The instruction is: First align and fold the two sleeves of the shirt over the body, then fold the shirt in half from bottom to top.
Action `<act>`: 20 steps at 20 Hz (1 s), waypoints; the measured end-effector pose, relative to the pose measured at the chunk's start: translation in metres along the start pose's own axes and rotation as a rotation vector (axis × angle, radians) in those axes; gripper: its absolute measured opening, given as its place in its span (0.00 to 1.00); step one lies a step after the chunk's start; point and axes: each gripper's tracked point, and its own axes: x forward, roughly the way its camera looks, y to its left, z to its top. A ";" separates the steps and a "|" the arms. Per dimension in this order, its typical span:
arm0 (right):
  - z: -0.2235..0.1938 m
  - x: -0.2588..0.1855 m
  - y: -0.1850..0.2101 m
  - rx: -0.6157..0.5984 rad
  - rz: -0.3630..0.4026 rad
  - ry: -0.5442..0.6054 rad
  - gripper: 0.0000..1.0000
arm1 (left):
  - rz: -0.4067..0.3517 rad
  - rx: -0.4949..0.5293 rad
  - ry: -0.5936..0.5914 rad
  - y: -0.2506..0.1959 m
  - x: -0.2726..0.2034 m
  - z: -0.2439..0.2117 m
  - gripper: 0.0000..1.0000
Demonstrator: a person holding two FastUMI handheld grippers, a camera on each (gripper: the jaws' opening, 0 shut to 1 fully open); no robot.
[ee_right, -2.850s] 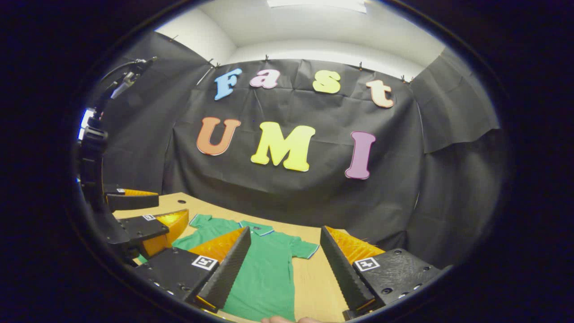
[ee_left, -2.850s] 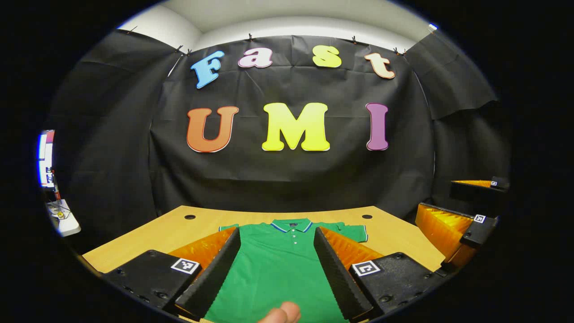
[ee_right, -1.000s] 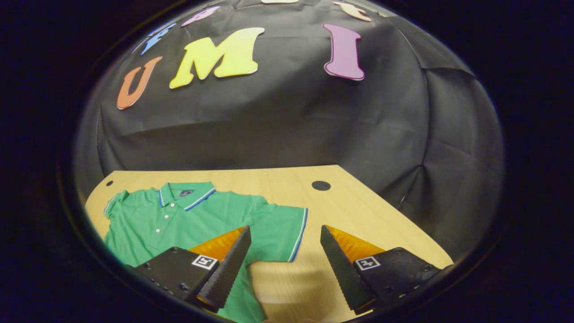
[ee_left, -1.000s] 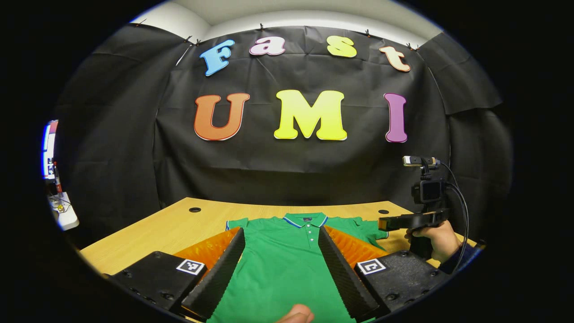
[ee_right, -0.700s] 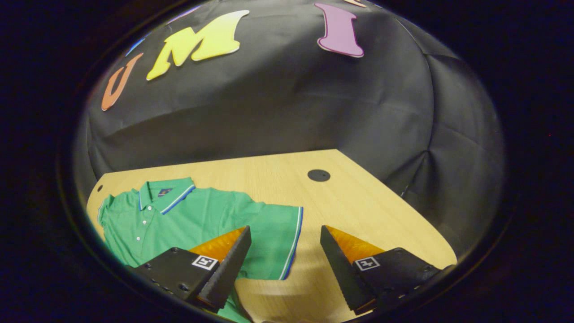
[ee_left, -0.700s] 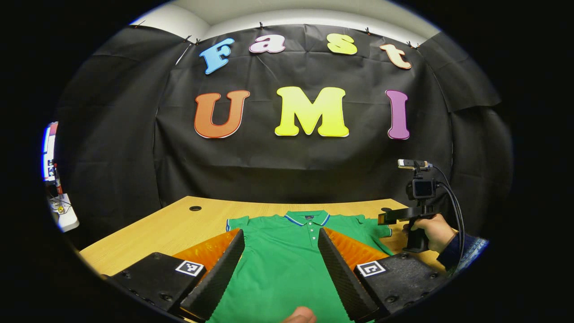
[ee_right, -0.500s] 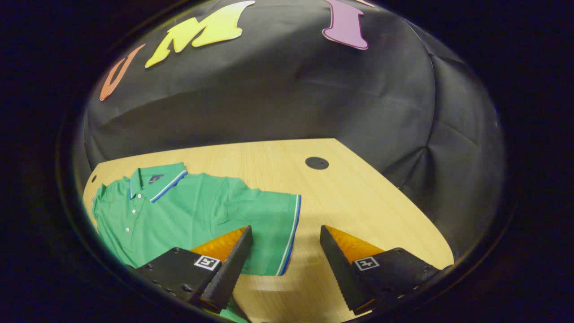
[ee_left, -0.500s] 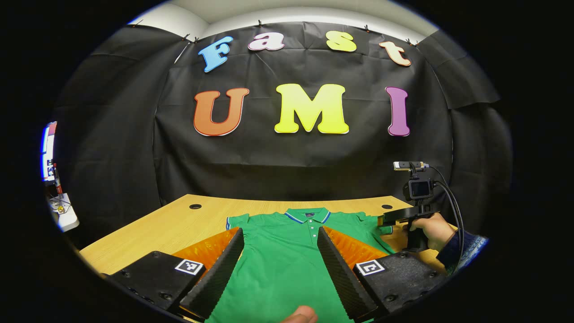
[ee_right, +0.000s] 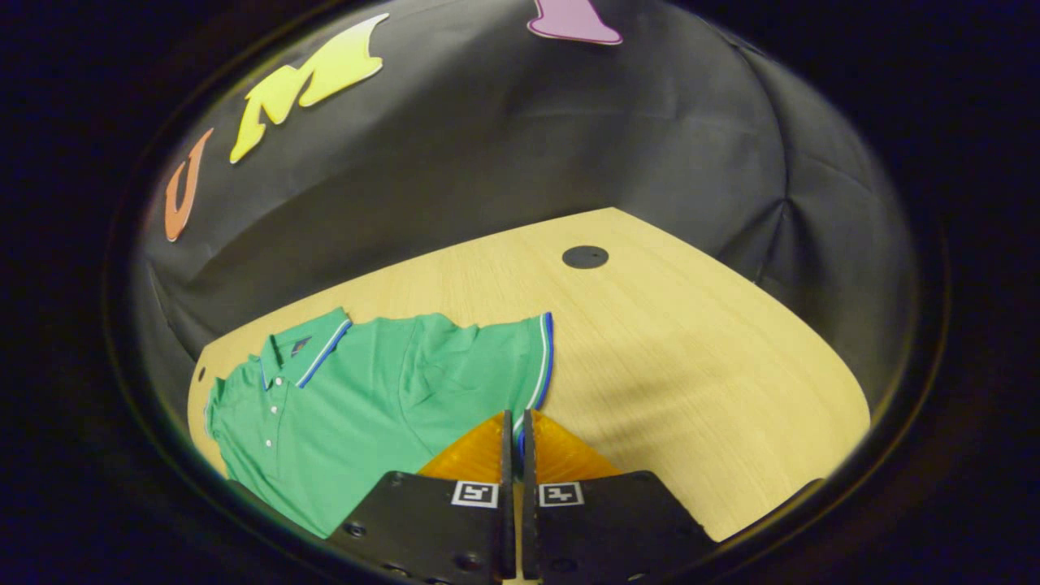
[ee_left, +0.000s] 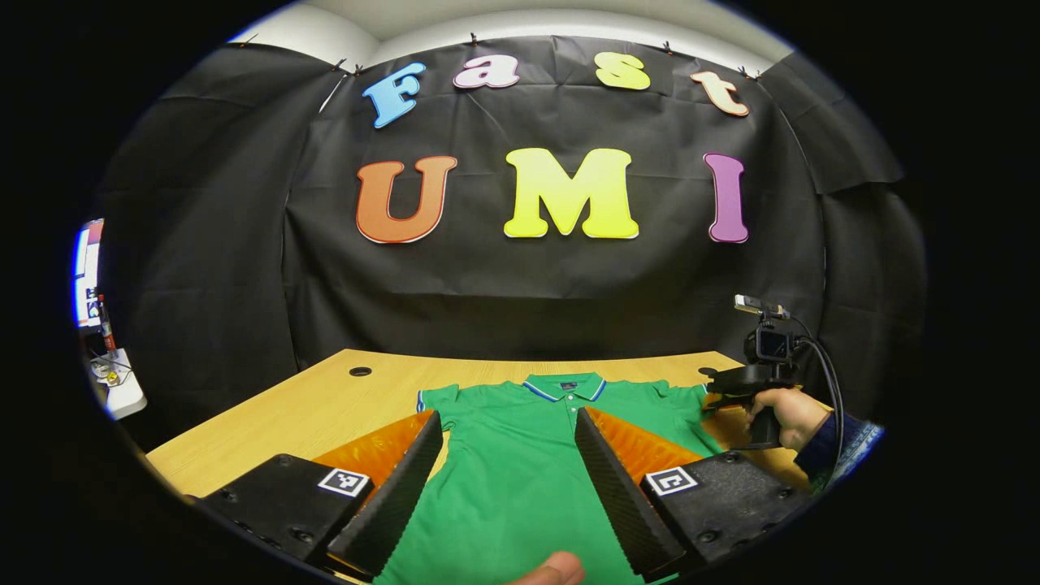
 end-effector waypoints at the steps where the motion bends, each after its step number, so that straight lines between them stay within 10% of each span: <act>1: 0.005 -0.003 0.001 -0.048 0.000 -0.020 0.04 | 0.002 -0.001 0.002 0.000 0.000 -0.001 1.00; 10: 0.041 -0.028 0.049 -0.462 -0.060 -0.238 0.04 | 0.022 0.006 0.013 0.005 0.005 -0.006 1.00; 14: 0.036 -0.048 0.113 -0.547 0.045 -0.321 0.04 | 0.038 0.018 0.023 0.009 0.008 -0.011 1.00; 15: 0.030 -0.060 0.139 -0.548 0.140 -0.338 0.09 | 0.045 0.023 0.028 0.010 0.009 -0.012 1.00; 19: 0.042 -0.123 0.171 -0.533 0.247 -0.458 0.88 | 0.074 0.042 0.030 0.018 0.015 -0.016 1.00; 20: 0.041 -0.139 0.170 -0.519 0.262 -0.481 0.88 | 0.086 0.049 0.031 0.020 0.017 -0.018 1.00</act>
